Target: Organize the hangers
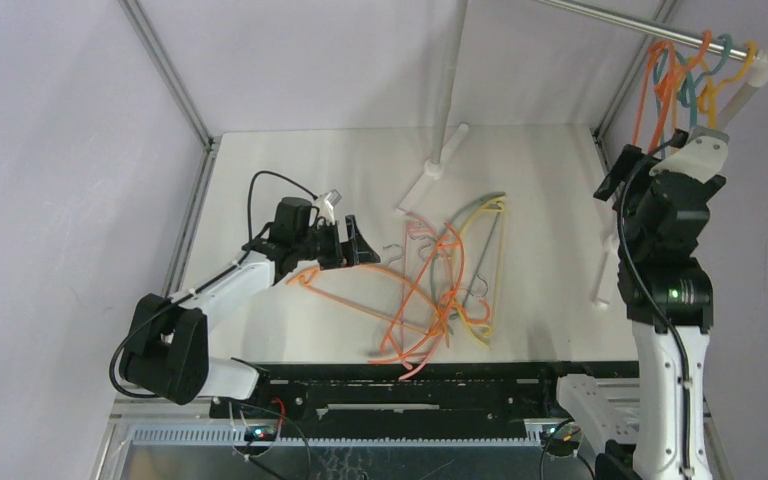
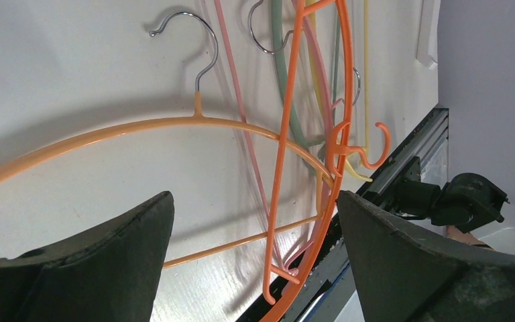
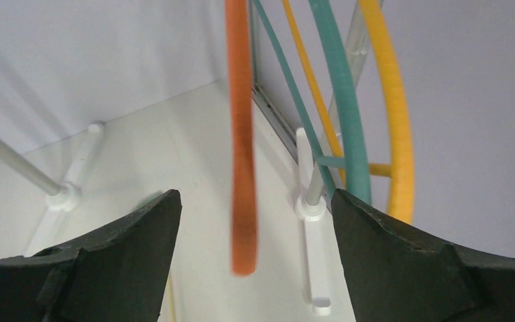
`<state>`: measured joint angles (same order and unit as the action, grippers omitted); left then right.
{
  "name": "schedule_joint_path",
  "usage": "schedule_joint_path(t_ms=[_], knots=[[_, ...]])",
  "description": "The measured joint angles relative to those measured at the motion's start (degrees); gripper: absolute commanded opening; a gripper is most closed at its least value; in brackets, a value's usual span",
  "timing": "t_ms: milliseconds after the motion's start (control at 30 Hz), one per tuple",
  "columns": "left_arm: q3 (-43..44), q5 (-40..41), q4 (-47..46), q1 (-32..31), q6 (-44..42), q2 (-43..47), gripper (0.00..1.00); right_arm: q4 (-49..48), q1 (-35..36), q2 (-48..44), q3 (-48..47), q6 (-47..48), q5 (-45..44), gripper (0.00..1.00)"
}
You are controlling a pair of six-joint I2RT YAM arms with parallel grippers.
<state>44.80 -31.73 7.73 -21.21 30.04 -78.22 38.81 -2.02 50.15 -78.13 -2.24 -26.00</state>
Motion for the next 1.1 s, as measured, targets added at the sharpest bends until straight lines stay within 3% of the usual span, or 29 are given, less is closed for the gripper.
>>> schedule_joint_path(t_ms=[333, 600, 967, 1100], knots=[[0.0, 0.2, -1.5, -1.1, 0.6, -0.2, 0.95, 1.0, 3.9, -9.6, 0.7, -0.2, 6.6, 0.87], [0.0, 1.2, -3.1, -2.3, 1.0, -2.1, 0.95, 2.7, 10.5, -11.8, 1.6, -2.9, 20.0, 0.81], [-0.2, 3.0, -3.5, -4.0, 1.0, -3.8, 0.95, 5.6, 30.2, -2.9, 11.2, -9.0, 24.6, 0.76], [-0.4, 3.2, -3.8, -4.3, 1.0, -3.8, 0.94, 1.3, 32.9, 2.1, 19.4, -13.8, 26.8, 0.74]])
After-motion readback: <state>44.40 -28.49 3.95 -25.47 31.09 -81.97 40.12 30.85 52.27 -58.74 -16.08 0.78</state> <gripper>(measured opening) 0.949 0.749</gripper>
